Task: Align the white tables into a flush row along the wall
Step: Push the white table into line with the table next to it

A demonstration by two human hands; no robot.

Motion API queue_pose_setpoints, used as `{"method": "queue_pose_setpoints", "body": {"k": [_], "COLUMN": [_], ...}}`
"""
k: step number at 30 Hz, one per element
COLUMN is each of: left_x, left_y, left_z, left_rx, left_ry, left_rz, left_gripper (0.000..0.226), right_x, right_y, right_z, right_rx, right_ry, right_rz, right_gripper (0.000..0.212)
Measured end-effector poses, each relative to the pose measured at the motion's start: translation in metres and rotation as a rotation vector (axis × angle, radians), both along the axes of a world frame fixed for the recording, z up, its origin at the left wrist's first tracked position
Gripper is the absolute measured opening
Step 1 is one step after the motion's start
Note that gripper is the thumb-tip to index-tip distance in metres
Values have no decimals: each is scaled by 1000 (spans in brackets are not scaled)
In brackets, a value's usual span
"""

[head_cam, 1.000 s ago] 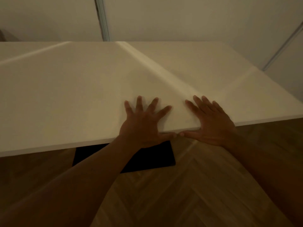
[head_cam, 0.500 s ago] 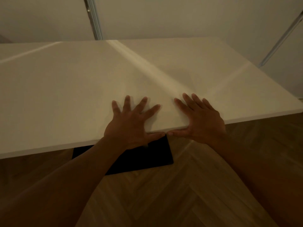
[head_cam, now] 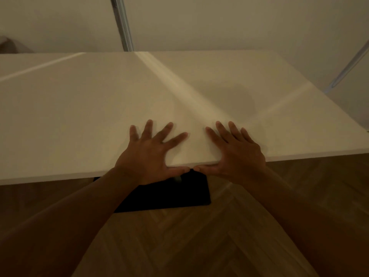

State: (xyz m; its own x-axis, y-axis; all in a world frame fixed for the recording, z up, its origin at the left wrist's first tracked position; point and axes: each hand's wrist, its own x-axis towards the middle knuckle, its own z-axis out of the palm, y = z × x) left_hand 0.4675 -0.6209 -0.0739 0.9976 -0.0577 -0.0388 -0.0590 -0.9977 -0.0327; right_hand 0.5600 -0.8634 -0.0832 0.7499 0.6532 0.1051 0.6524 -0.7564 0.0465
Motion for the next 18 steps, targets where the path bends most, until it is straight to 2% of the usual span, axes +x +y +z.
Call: {"method": "queue_pose_setpoints", "body": {"k": [18], "left_x": [7], "left_y": [-4], "left_z": [0], "left_rx": [61], "left_ry": [-34], "left_rz": [27], "left_gripper": [95], "right_x": [12], "right_y": [0], "right_z": [-1], "right_rx": [21], "right_ry": [-37], "right_rz": [34], "right_gripper": [116]}}
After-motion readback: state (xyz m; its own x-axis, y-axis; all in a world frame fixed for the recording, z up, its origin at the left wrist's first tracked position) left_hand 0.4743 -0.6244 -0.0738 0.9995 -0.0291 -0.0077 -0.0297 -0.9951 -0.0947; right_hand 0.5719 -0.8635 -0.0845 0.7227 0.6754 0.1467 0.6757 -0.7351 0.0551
